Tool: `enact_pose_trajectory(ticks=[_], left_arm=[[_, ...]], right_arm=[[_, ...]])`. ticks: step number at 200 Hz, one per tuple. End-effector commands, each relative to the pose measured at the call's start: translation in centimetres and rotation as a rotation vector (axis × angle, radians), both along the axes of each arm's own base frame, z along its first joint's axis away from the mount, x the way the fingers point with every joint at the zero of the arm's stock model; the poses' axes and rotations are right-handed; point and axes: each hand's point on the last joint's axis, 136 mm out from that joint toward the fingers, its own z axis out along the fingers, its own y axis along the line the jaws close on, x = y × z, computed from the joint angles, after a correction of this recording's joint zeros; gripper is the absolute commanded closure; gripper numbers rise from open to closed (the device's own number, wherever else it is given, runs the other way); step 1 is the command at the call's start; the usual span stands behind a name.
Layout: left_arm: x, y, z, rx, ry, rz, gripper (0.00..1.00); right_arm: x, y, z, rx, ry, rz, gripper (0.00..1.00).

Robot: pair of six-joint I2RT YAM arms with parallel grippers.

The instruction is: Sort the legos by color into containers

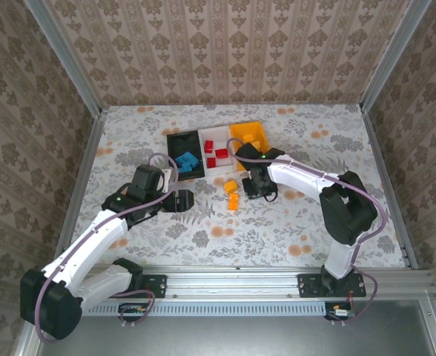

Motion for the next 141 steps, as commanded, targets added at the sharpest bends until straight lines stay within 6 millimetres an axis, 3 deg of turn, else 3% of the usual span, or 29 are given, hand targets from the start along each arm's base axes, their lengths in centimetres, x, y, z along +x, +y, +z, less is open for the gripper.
enact_pose_trajectory(ticks=[1, 18, 60, 104, 141], left_arm=[[-0.1, 0.6, 0.6, 0.003, -0.016, 0.014, 0.14], [-0.1, 1.0, 0.8, -0.003, -0.025, 0.024, 0.14], [-0.3, 2.0, 1.0, -0.016, -0.032, 0.062, 0.14], [-1.4, 3.5, 1.0, 0.003, -0.02, 0.081, 0.14], [-1.7, 4.5, 1.1, 0.011, -0.024, 0.104, 0.14]], right_arm=[[1.0, 1.8, 4.0, 0.111, -0.06, -0.007, 0.72], [2.1, 4.1, 6.1, 0.221, -0.082, 0.006, 0.72], [6.5, 12.3, 10.6, 0.555, -0.092, 0.03, 0.72], [12.3, 17.9, 10.4, 0.695, -0.093, -0.002, 0.73], [16.0, 20.5, 9.6, 0.743, -0.108, -0.027, 0.73]])
